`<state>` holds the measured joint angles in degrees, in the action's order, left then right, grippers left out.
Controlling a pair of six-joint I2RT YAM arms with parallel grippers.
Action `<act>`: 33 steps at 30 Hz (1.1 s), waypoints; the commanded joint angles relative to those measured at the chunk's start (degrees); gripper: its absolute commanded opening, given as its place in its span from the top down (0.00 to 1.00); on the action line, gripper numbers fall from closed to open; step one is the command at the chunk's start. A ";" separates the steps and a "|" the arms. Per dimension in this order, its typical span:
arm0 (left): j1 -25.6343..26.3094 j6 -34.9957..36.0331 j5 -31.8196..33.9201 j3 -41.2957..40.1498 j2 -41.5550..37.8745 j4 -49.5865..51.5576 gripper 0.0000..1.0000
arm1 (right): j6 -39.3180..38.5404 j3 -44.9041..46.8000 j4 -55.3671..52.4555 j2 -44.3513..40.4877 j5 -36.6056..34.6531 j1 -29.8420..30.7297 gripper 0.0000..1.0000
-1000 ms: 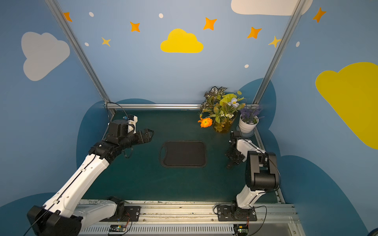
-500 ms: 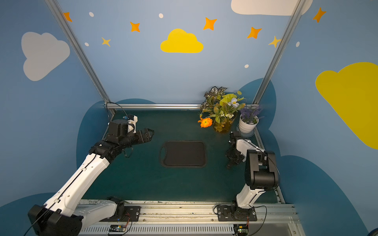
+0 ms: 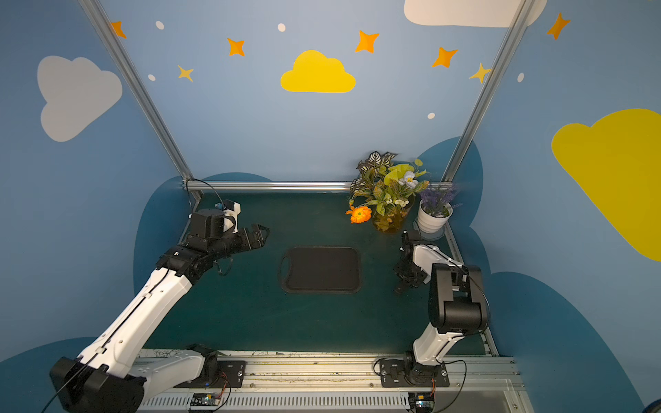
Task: Align the knife with the edge of the cutting board
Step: Pick up the knife at the center of the board.
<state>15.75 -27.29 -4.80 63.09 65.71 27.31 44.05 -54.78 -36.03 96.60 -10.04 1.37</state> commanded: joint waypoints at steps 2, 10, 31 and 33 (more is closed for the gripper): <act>-0.37 0.10 -1.24 -0.42 0.82 -0.71 0.00 | -1.85 2.64 -0.96 -1.03 -2.20 0.96 0.91; -0.62 0.17 -1.49 -0.34 1.30 -0.71 0.00 | -3.59 3.33 -2.70 -6.91 -3.21 3.98 1.00; -0.74 0.44 -1.28 -0.25 2.92 -0.44 0.00 | -6.98 7.32 -3.73 -14.86 -5.68 14.83 1.00; -0.76 0.52 -1.11 -0.29 3.03 -0.36 0.00 | -6.96 7.40 -3.93 -15.59 -6.87 16.78 1.00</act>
<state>15.35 -27.27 -5.80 63.09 68.49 27.31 37.69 -47.42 -39.40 83.18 -13.61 16.40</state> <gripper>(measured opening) 0.999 0.371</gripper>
